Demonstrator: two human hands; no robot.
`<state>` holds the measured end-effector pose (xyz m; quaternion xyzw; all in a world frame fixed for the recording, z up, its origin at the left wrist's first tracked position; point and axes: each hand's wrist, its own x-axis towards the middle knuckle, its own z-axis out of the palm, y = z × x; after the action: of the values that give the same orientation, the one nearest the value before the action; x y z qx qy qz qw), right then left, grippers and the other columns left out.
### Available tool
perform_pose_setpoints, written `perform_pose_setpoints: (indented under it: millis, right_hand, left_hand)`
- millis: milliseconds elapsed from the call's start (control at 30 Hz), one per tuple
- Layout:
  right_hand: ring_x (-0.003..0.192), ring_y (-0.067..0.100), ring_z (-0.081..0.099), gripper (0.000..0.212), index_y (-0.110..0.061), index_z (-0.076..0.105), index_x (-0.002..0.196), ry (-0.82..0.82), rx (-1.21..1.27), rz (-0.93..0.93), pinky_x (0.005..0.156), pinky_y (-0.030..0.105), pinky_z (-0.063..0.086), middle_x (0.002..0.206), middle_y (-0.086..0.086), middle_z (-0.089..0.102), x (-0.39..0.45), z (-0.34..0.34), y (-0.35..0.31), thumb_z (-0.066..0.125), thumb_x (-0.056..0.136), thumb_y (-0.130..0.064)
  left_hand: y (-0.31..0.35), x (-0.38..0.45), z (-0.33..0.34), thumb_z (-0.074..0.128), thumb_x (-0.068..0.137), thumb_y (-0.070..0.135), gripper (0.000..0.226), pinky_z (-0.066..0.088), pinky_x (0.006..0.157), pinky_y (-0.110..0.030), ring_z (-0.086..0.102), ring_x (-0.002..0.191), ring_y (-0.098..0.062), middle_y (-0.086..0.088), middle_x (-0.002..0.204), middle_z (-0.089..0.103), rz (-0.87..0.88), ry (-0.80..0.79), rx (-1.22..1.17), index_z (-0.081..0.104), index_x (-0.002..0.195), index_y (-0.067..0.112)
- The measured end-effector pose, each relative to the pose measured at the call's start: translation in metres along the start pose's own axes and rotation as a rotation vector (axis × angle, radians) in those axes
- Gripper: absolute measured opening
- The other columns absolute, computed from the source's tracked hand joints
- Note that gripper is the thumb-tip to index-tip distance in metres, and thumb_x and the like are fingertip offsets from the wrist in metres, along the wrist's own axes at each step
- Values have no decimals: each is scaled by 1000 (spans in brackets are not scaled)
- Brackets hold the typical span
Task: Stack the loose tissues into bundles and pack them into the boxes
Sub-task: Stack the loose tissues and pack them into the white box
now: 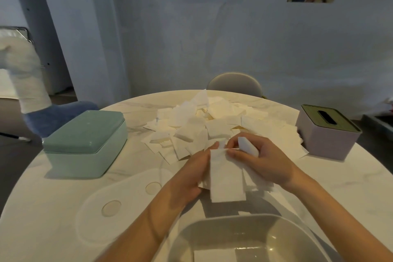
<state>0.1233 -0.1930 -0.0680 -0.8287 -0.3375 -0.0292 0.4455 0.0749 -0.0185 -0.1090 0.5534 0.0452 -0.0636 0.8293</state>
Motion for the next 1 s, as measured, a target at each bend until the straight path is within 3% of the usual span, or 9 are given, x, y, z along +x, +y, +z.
perform_pose_setpoints:
  millis: [167,267,333,400,467,600,733,900,1000]
  right_hand:
    - [89,-3,62,14,-34,71,90,77,73,38,67,10,47,90,-25,66,0,-2,-4,68,88,-47]
    - [81,4,65,17,-32,72,88,200,260,146,72,24,52,87,-15,70,1,-12,-3,68,90,-48]
    - [87,22,68,21,-31,71,91,212,423,197,77,38,54,90,-2,73,-1,-19,-1,68,88,-51]
    - [89,28,67,28,-27,71,98,168,555,211,77,40,51,94,6,73,-3,-25,1,67,87,-53]
    - [92,28,67,32,-26,73,107,98,583,236,77,39,50,100,7,74,-4,-26,3,64,90,-52]
    - [87,21,73,38,-34,80,104,-106,620,241,71,29,56,98,3,76,-9,-24,1,59,84,-59]
    - [89,6,70,33,-35,80,96,-110,439,171,80,19,55,98,-9,75,-9,-13,1,60,81,-57]
    - [130,-17,40,48,-51,51,139,-92,-82,-93,100,-2,27,142,-38,48,-1,1,2,60,92,-50]
    - [123,-11,50,42,-49,60,130,-76,-60,-97,96,1,37,132,-36,57,-3,4,0,61,88,-53]
  left_hand:
    - [2,-4,-1,68,95,41,42,51,107,-52,70,114,-29,-12,123,74,-7,-10,-78,68,131,20]
    - [-1,6,-13,62,101,41,46,47,111,-51,65,124,-33,-14,134,67,20,46,-202,63,139,16]
    - [0,10,-19,59,101,41,43,57,97,-44,70,114,-31,-15,128,71,27,103,-258,67,134,14]
    - [6,8,-21,56,103,39,40,62,71,-37,75,92,-28,-13,110,75,31,106,-308,70,128,11]
    - [8,7,-24,53,105,38,39,61,63,-37,76,84,-29,-13,104,77,27,119,-340,69,126,11]
    - [9,7,-26,58,101,43,44,54,96,-50,71,108,-37,-15,121,74,-11,156,-367,71,129,12]
    - [8,1,-19,53,103,44,48,61,77,-37,74,96,-31,-14,112,75,-48,66,-369,71,127,7]
    - [3,0,-5,45,107,35,45,59,80,-27,75,89,-22,-12,101,76,-85,26,-313,70,123,1]
    - [3,4,-6,56,97,36,34,60,73,-28,75,85,-15,-4,98,78,-70,-31,-150,69,118,12]
